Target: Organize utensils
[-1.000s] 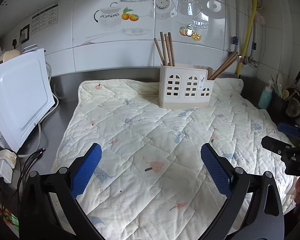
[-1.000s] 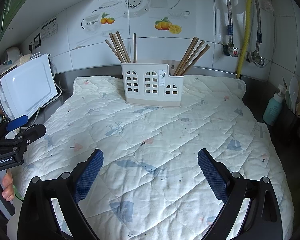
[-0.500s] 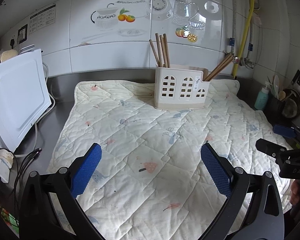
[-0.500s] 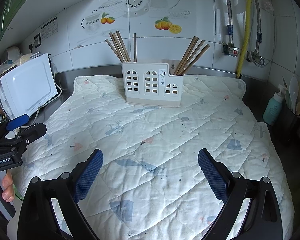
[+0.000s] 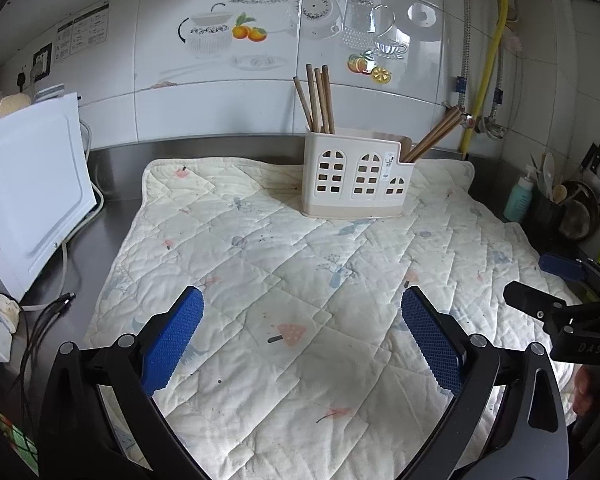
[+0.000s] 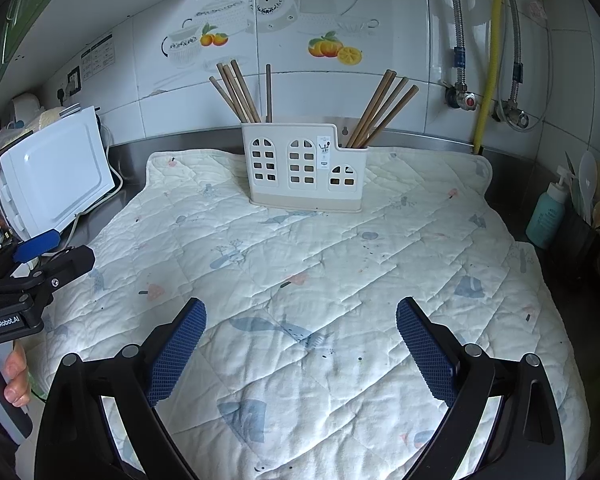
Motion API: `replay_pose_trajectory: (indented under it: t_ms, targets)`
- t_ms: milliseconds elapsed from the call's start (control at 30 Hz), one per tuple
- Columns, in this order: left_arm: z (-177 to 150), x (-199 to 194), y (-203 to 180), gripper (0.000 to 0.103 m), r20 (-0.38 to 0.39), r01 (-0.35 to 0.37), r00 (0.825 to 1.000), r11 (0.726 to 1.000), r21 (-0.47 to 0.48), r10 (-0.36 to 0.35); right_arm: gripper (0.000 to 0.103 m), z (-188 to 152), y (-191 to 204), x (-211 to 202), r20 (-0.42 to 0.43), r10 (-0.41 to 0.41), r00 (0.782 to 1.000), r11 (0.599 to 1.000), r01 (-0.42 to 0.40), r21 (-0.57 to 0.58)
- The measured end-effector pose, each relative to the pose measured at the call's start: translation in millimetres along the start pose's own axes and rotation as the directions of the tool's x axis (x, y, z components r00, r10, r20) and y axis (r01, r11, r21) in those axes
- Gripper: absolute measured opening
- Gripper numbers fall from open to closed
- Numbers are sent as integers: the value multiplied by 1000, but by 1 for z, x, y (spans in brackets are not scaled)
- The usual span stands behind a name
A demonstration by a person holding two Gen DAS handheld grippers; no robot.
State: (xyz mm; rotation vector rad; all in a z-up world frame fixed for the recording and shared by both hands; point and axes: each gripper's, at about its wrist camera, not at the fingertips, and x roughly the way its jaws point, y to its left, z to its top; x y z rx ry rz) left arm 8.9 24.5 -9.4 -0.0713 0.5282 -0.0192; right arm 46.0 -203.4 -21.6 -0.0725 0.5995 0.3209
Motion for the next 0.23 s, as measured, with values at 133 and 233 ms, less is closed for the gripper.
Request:
replay_pose_trajectory:
  t_ms: [133, 233]
  targets:
    - [0, 2, 2, 98, -8, -1, 1000, 1000, -14, 0, 93, 0, 0, 1, 0, 0, 1000, 1000, 0, 2]
    - [0, 3, 1, 98, -7, -3, 1000, 1000, -17, 3, 93, 0, 0, 0, 0, 1, 1000, 1000, -1, 2]
